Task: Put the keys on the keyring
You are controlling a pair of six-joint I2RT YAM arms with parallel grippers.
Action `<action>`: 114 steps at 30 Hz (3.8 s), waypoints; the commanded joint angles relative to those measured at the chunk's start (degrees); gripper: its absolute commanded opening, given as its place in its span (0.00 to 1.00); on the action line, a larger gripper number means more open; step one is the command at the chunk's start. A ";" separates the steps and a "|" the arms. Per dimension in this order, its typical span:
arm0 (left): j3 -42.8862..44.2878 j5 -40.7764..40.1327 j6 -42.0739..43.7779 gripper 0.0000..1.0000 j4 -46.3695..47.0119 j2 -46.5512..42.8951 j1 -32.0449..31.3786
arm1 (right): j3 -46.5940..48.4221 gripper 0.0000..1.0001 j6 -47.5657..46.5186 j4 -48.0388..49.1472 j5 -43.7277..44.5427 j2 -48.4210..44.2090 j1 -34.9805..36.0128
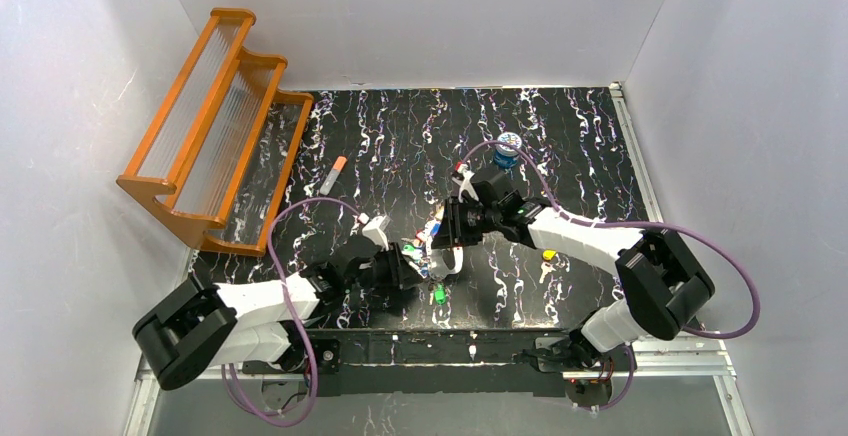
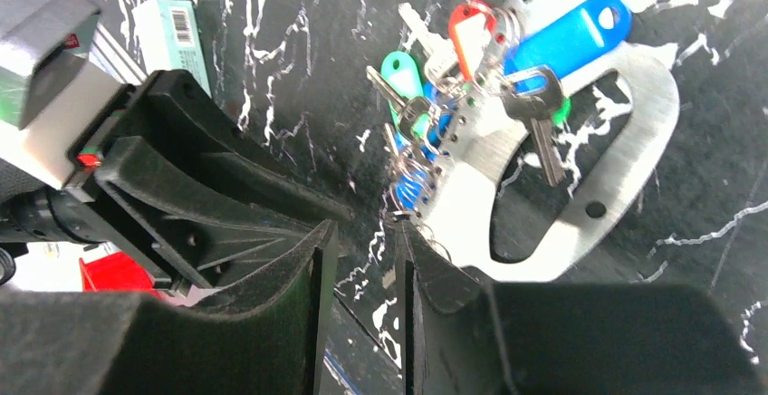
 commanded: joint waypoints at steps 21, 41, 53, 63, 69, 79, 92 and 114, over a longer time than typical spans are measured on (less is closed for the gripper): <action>6.57 -1.01 2.61 0.30 2.94 10.51 -1.65 | -1.84 0.39 -1.33 -0.97 -1.43 -2.76 -1.61; 7.20 -1.15 6.03 0.01 3.15 11.56 -1.66 | -0.88 0.42 -3.21 -0.76 -2.25 -2.62 -1.57; 8.56 -1.76 19.14 0.00 -2.79 1.50 -1.65 | -3.14 0.51 -10.13 7.14 0.24 -11.69 -1.73; 9.35 4.76 30.22 0.00 -1.78 -0.80 -1.65 | -17.75 0.52 -19.09 32.20 -1.52 -21.40 -1.69; 8.51 6.88 36.30 0.00 -1.34 -4.14 -1.65 | -28.31 0.64 -29.97 44.92 -7.67 -27.98 -1.70; 5.18 8.90 45.13 0.00 -0.69 -12.75 -1.65 | -31.41 0.68 -38.64 50.04 -19.76 -27.48 -1.66; 4.48 14.41 48.10 0.00 -0.04 -15.15 -1.65 | -25.60 0.53 -42.36 51.45 -27.22 -18.27 -1.58; 4.52 18.34 50.18 0.00 -0.12 -17.24 -1.66 | -19.32 0.36 -48.73 44.16 -34.94 -8.76 -1.59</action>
